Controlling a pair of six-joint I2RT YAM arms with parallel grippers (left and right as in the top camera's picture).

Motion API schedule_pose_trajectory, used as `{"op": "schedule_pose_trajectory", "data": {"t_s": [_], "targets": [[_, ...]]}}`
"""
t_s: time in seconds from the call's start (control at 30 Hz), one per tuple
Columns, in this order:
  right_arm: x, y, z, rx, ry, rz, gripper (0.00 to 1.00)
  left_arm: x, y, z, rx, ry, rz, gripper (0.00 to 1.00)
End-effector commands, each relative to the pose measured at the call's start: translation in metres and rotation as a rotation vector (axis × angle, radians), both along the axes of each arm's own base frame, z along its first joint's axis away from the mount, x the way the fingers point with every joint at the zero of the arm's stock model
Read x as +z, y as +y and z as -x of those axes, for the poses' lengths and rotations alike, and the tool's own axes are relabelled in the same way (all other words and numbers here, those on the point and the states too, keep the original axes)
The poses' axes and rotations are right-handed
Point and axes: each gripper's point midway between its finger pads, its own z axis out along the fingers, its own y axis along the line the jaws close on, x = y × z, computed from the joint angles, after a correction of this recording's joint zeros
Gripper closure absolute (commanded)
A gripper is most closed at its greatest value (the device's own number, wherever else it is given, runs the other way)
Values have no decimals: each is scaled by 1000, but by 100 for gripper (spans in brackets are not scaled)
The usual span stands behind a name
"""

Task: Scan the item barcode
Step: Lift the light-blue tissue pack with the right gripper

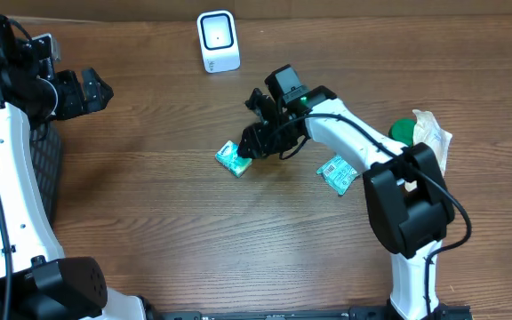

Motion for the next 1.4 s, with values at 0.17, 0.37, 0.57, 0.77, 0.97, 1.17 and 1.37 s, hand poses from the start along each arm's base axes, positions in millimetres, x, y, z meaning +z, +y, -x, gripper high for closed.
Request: {"op": "schedule_pose_trajectory", "data": {"t_s": [0.17,0.37,0.57,0.77,0.97,1.17,1.37], "targets": [[-26,3,1,-23,49,10,55,0,-4,-2,-23,-3,-1,1],[-44,5,8,-38,102,31,54,0,-3,-2,-23,-3,-1,0],[-46,8,10,-74,140,24,60,0,-4,-2,-23,-3,0,0],[-48,8,8,-100,143,36,69,0,-3,-2,-23,-3,-1,0],[-48,9,7,-117,150,33,88,0,-4,-2,-23,-3,-1,1],[-38,17,12,-111,199,-37,96,0,-3,-2,-23,-3,-1,0],[20,28,15,-16,252,-316,96,0,-4,-2,-23,-3,0,0]]}}
